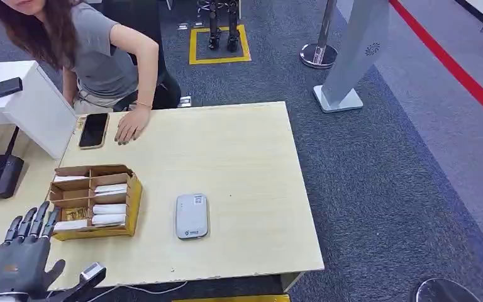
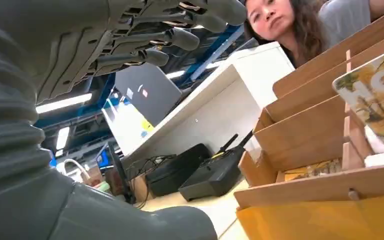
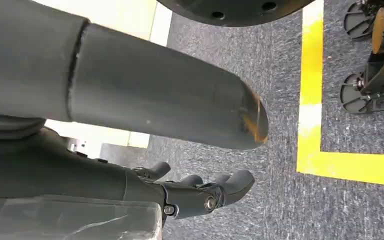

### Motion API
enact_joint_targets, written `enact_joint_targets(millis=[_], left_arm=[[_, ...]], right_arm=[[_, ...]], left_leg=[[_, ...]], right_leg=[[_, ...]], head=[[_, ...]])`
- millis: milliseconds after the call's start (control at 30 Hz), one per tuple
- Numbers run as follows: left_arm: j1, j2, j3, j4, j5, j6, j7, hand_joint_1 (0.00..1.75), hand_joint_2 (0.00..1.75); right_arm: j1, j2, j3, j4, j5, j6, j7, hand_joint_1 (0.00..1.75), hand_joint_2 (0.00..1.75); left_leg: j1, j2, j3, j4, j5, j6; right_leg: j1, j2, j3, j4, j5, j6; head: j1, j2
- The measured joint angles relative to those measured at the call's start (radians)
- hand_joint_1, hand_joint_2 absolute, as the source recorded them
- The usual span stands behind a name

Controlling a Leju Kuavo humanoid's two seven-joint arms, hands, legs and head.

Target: Pass the card to the sensor for recognition and then transmit it.

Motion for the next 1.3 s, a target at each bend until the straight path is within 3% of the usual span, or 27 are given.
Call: enact_joint_targets(millis=[200, 500, 1300], left_arm=[[-0.036, -0.003, -0.024, 0.013, -0.012, 0.010, -0.023, 0.00, 1.75], [-0.129, -0.055, -0.070, 0.101, -0.035, 0.052, -0.056, 0.00, 1.75], [-0.163, -0.106, -0.124, 0.195, -0.022, 0.066, -0.105, 0.00, 1.75]], right_arm=[[-0.001, 0.000, 0.000, 0.000, 0.006, 0.011, 0.000, 0.00, 0.00], [-0.002, 0.000, 0.000, 0.000, 0.014, 0.014, -0.004, 0.00, 0.00], [-0.002, 0.000, 0.000, 0.000, 0.021, 0.014, -0.007, 0.00, 0.00]], left_leg=[[0.000, -0.001, 0.000, 0.000, 0.000, 0.000], [0.000, -0.001, 0.000, 0.000, 0.000, 0.000], [0.000, -0.001, 0.000, 0.000, 0.000, 0.000]], right_leg=[[0.000, 0.000, 0.000, 0.000, 0.000, 0.000], [0.000, -0.001, 0.000, 0.000, 0.000, 0.000], [0.000, -0.001, 0.000, 0.000, 0.000, 0.000]], head=[[0.000, 0.000], [0.000, 0.000], [0.000, 0.000]])
